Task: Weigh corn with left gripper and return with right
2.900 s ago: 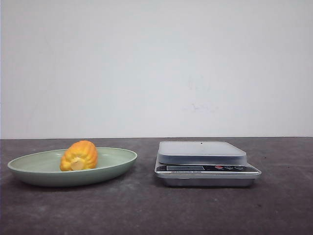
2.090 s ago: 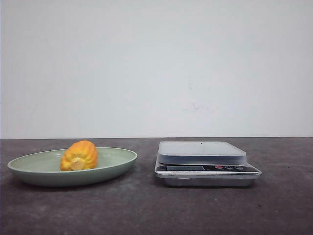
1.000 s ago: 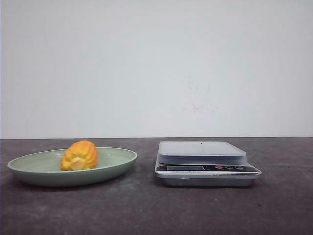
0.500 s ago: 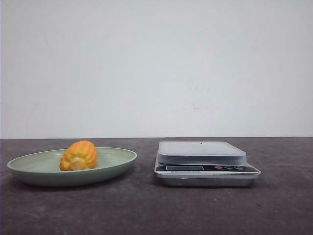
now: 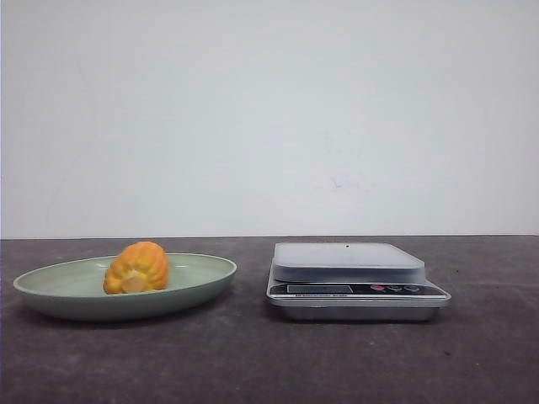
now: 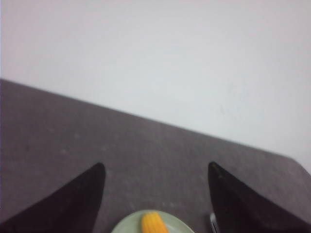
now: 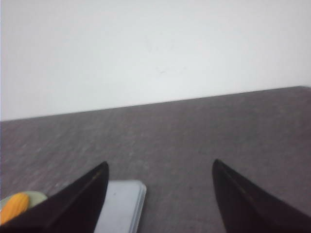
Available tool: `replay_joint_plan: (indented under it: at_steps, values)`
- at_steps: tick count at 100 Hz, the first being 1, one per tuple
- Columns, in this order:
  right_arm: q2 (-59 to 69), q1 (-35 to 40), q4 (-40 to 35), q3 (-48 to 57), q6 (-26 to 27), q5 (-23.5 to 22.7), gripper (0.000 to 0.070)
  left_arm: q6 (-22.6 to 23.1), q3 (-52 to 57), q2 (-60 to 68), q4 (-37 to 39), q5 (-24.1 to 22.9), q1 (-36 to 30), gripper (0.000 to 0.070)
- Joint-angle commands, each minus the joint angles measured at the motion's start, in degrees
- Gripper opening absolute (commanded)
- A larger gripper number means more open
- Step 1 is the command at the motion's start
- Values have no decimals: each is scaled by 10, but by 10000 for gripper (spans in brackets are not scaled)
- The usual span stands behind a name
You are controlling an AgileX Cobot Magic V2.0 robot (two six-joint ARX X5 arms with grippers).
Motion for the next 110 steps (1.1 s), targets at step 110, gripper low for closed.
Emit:
replay_joint_plan:
  at_steps: [110]
  values:
    - [56,1,-52,43,-12,-36,502,1,48,633,161,-54,-212,395]
